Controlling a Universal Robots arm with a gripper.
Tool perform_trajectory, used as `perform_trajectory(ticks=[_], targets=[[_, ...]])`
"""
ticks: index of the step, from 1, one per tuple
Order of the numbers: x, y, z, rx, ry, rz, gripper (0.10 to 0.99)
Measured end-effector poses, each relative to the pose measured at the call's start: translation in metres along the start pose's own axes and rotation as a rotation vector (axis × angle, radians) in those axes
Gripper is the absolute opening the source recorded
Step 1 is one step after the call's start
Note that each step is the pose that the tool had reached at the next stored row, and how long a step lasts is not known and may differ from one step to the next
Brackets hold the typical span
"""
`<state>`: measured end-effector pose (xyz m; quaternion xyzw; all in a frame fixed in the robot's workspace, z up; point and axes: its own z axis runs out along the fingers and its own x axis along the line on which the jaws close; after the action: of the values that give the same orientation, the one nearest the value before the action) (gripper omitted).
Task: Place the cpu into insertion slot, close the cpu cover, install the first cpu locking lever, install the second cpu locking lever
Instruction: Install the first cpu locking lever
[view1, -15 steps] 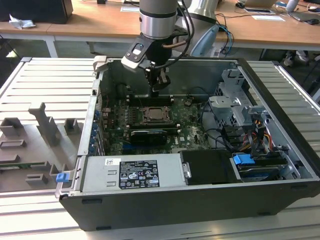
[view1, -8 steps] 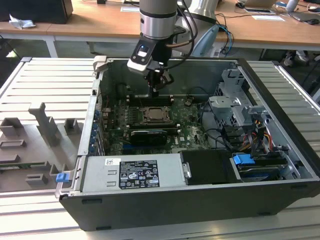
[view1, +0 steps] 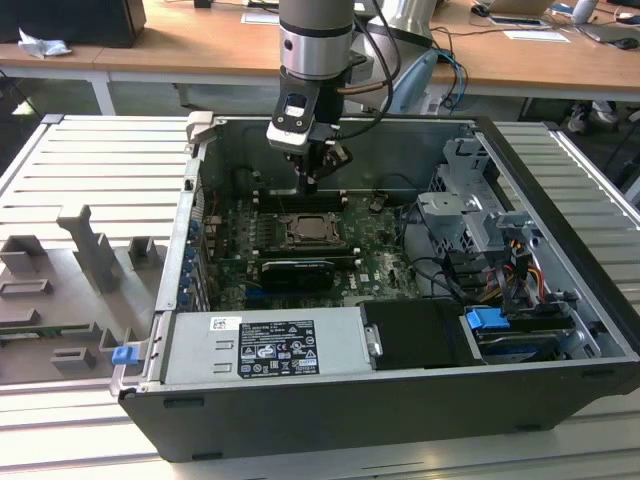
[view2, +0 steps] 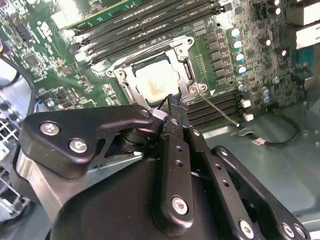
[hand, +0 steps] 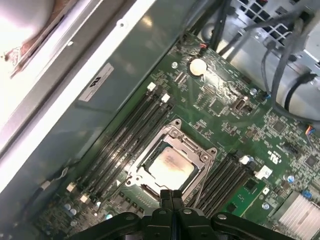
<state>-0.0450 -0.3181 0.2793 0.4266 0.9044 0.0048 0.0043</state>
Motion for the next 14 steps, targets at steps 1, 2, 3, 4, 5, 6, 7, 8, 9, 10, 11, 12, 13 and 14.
perform_trajectory(ticks=[1, 2, 3, 4, 5, 6, 7, 8, 9, 10, 11, 12, 13, 14], targets=[[0.0, 0.0, 0.0001, 0.0, 0.0, -0.012, 0.106], [0.0, 0.0, 0.0002, 0.0, 0.0, -0.026, 0.106], [0.0, 0.0, 0.0002, 0.0, 0.0001, -0.046, 0.106], [0.0, 0.0, 0.0003, 0.0, 0.0003, -0.063, 0.106], [0.0, 0.0, 0.0003, 0.0, 0.0005, -0.077, 0.106], [0.0, 0.0, 0.0003, 0.0, 0.0008, -0.099, 0.106], [0.0, 0.0, 0.0004, 0.0, 0.0009, -0.113, 0.106], [0.0, 0.0, 0.0004, 0.0, 0.0011, -0.125, 0.106], [0.0, 0.0, 0.0004, 0.0, 0.0013, -0.146, 0.106], [0.0, 0.0, 0.0004, 0.0, 0.0015, -0.162, 0.106], [0.0, 0.0, 0.0005, 0.0, 0.0017, -0.177, 0.106], [0.0, 0.0, 0.0005, 0.0, 0.0021, -0.206, 0.106], [0.0, 0.0, 0.0005, 0.0, 0.0024, -0.237, 0.106], [0.0, 0.0, 0.0005, -0.001, 0.0026, -0.25, 0.106]])
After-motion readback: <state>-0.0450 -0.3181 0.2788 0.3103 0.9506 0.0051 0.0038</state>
